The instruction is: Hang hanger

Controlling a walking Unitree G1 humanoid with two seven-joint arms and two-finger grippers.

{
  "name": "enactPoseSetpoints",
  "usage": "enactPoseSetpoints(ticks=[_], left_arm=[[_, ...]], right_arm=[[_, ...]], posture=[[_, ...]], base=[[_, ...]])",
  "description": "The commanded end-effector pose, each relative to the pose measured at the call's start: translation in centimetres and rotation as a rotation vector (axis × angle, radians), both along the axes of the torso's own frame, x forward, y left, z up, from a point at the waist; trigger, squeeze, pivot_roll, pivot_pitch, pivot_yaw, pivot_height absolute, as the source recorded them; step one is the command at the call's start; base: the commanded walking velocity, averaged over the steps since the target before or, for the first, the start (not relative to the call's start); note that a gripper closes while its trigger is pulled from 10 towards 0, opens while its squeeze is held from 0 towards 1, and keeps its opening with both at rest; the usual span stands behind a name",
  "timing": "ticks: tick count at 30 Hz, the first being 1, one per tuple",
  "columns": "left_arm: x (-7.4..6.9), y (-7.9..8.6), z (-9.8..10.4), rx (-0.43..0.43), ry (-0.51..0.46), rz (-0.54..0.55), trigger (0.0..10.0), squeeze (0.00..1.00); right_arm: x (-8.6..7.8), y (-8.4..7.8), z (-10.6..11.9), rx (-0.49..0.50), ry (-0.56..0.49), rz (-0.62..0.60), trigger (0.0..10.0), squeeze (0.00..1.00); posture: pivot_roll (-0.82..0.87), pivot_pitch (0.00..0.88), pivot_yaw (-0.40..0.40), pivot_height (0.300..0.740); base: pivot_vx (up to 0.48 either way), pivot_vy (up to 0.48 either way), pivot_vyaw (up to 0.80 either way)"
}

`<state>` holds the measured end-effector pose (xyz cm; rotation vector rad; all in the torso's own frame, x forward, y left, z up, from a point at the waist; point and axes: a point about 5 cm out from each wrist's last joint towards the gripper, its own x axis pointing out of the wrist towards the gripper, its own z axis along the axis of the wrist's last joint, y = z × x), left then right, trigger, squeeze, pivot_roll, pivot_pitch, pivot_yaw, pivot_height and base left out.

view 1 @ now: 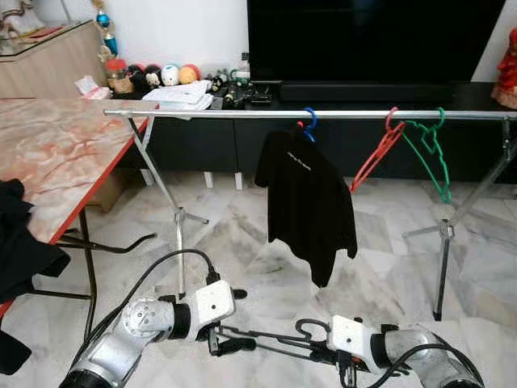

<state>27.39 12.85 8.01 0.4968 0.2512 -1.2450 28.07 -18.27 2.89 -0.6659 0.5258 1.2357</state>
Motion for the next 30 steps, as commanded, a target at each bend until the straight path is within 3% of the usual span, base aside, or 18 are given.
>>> enactPoseSetpoints(ticks=[1,20,29,30], left_arm=[[0.0,0.4,0.0,0.022,0.023,-0.018,10.0,0.00],[1.0,-1.1,0.4,0.005,0.042,-0.009,10.0,0.00],[1.3,-1.4,0.3,0.007,0.041,-0.004,10.0,0.00],[1.3,-1.5,0.3,0.004,0.044,-0.008,8.8,0.00]], right_arm=[[0.7,1.0,0.9,0.010,-0.047,0.042,10.0,0.00],[1.7,4.0,2.7,0.085,-0.106,0.115,10.0,0.00],[2.0,4.7,3.3,0.118,-0.120,0.121,10.0,0.00],[2.0,4.6,3.3,0.119,-0.119,0.122,10.0,0.00]], posture=[[0.02,0.088,0.074,0.740],[0.02,0.080,0.068,0.740],[0.02,0.077,0.066,0.740],[0.02,0.076,0.067,0.740]], base=[[0.000,0.000,0.00],[0.000,0.000,0.00],[0.000,0.000,0.00],[0.000,0.000,0.00]])
